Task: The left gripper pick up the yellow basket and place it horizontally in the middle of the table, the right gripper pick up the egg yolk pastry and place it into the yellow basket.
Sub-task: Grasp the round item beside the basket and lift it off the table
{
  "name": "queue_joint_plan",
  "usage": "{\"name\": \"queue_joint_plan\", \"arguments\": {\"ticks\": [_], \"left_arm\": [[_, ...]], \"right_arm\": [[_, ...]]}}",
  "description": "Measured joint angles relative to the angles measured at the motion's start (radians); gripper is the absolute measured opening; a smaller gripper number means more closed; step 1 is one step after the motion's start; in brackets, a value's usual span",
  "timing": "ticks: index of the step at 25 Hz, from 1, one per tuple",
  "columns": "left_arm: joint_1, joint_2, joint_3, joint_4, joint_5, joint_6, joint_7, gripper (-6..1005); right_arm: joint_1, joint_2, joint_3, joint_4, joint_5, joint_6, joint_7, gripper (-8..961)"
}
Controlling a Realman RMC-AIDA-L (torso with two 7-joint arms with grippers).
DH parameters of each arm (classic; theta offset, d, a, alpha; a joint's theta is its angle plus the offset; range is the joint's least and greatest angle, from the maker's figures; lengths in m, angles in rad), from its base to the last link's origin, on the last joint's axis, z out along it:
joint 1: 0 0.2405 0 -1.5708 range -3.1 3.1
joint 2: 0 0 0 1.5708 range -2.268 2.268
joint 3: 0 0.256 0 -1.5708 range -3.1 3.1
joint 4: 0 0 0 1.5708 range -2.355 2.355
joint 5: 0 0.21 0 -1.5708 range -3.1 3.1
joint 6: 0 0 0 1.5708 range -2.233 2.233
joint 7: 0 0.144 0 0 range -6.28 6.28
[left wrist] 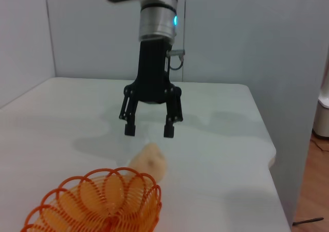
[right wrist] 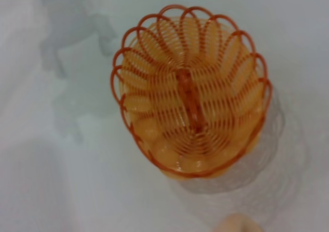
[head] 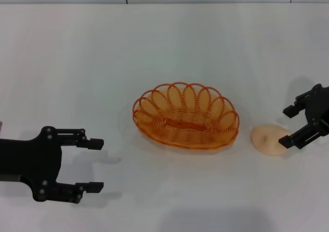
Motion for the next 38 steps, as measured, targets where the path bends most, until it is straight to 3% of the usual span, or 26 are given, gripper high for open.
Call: {"name": "queue_joint_plan", "arguments": {"ticks": [10, 16, 24, 34, 38], "left_arm": [[-0.005, -0.003, 0.001, 0.001, 0.000, -0.006, 0.004, 738], [-0.005, -0.005, 0.001, 0.000, 0.000, -0.008, 0.004, 738], [-0.004, -0.007, 0.001, 0.000, 0.000, -0.009, 0.003, 737], [-0.003, -0.011, -0.002, 0.000, 0.000, -0.025, 0.004, 736], [0.000, -0.012, -0.003, 0.000, 0.001, -0.038, 0.004, 736]], "right_arm": [[0.011, 0.003, -0.005, 0.092, 0.035, 0.058, -0.017, 839], [0.017, 0.003, -0.017, 0.128, 0.027, 0.093, -0.028, 780], [0.013, 0.004, -0.036, 0.128, 0.023, 0.113, -0.043, 595], [0.018, 0.004, -0.057, 0.121, 0.023, 0.117, -0.042, 160], [0.013, 0.001, -0.047, 0.079, 0.029, 0.105, -0.036, 129]]}}
